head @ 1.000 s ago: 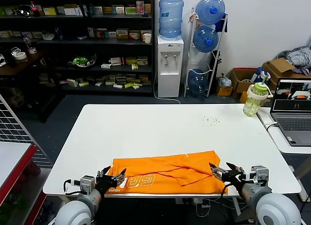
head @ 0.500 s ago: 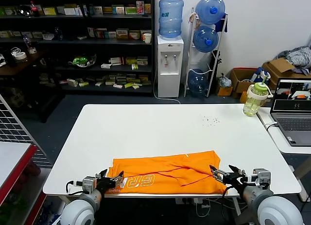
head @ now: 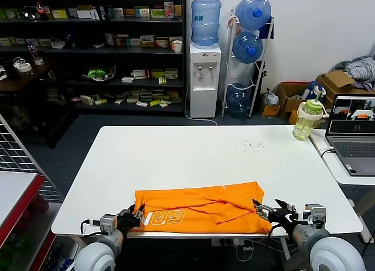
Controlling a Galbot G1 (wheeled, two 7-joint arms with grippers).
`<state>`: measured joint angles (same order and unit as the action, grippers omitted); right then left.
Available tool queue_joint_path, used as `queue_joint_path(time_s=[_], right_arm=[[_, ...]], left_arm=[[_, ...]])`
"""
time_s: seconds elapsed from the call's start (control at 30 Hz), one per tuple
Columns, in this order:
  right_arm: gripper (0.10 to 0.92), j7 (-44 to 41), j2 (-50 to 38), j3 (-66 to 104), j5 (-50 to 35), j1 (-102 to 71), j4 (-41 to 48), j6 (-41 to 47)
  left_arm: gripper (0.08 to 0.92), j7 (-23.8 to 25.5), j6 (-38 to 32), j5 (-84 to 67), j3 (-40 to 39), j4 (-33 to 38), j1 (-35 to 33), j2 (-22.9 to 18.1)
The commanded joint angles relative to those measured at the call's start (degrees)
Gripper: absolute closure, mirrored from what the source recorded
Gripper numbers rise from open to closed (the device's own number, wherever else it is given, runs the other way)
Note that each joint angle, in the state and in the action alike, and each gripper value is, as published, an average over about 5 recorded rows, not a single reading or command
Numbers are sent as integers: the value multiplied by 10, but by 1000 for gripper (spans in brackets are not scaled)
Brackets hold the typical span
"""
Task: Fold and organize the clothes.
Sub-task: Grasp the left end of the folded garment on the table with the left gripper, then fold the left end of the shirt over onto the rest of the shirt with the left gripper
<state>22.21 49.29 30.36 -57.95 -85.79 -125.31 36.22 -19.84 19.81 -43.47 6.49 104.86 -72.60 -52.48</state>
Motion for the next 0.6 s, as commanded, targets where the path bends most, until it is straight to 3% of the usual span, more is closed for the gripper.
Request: queue_joint_path(time_s=[0.03, 0.13, 0.27, 0.6], right_arm=[[203, 1, 4, -9, 2, 8, 4, -2], [203, 1, 7, -18, 5, 19, 8, -3], [203, 0, 11, -28, 5, 34, 12, -5], [203, -9, 27, -61, 18, 71, 33, -13]], left_arm=[[718, -4, -1, -4, 6, 21, 3, 7], [804, -5, -1, -12, 22, 30, 7, 26], [876, 4, 0, -40, 76, 36, -3, 89], [879, 46, -9, -86, 236, -22, -76, 262]])
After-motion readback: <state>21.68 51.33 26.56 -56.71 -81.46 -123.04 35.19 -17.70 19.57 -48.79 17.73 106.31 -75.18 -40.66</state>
